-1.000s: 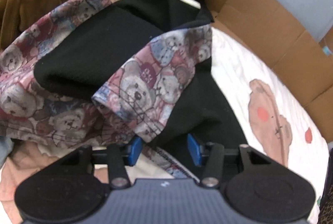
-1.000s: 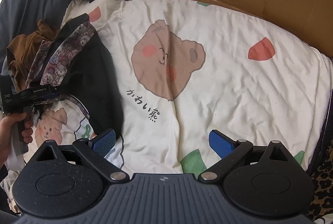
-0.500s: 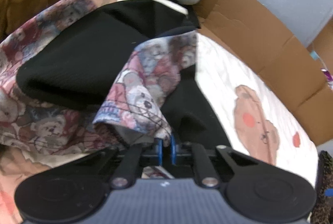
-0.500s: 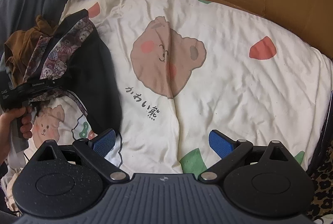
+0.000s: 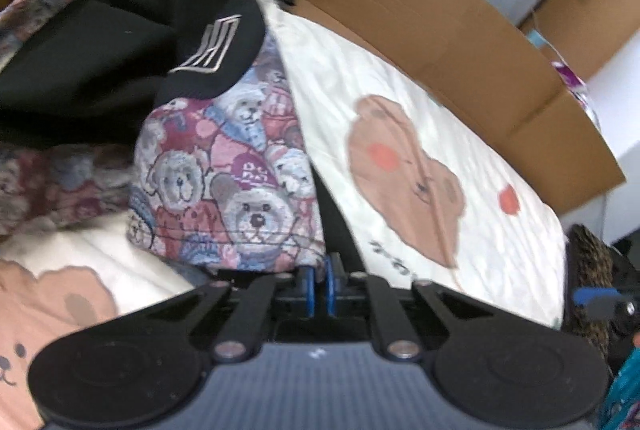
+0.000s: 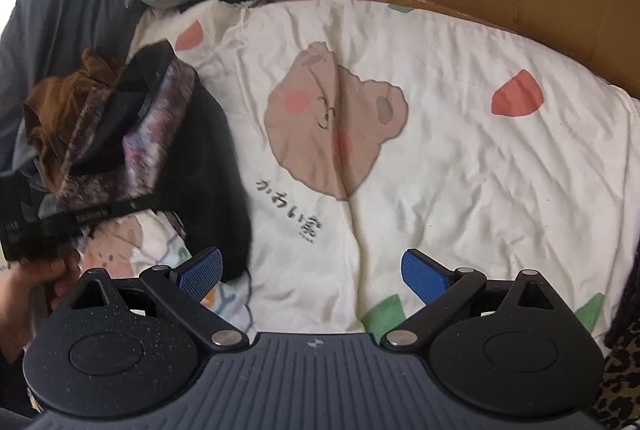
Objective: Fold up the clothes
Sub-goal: 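Lift the black bear-lined garment with the left tool and pull it out, then grasp the garment's bear-print edge with the right tool near the left tool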
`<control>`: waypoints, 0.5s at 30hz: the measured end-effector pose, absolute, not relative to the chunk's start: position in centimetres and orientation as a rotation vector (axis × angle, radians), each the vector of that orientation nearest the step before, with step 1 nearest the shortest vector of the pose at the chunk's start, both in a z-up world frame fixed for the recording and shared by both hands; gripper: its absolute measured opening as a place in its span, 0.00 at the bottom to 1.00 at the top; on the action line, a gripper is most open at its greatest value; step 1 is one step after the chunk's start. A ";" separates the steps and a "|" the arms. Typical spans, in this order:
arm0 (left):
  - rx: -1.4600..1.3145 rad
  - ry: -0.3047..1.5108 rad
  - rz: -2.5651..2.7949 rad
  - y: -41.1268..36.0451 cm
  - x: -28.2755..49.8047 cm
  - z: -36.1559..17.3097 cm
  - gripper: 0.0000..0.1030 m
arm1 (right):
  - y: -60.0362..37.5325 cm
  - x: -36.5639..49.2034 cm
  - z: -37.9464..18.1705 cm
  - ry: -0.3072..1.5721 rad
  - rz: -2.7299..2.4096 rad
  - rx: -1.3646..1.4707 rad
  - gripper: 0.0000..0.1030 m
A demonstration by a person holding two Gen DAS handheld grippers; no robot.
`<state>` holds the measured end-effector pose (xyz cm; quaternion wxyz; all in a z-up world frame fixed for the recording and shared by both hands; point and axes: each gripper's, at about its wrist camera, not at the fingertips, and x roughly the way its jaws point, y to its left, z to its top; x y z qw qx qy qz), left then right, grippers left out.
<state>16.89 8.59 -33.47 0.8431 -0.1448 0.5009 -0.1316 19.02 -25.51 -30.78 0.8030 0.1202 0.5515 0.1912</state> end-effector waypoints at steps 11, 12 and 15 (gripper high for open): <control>-0.287 1.092 -0.437 4.8 15.0 -32.5 0.06 | -24.1 20.1 -31.4 1.155 0.510 0.419 0.92; -0.287 1.092 -0.455 4.5 14.8 -32.3 0.06 | -23.9 20.2 -31.5 1.159 0.523 0.436 0.89; -0.302 1.092 -0.505 3.8 14.2 -31.8 0.06 | -23.2 20.4 -32.3 1.175 0.558 0.480 0.83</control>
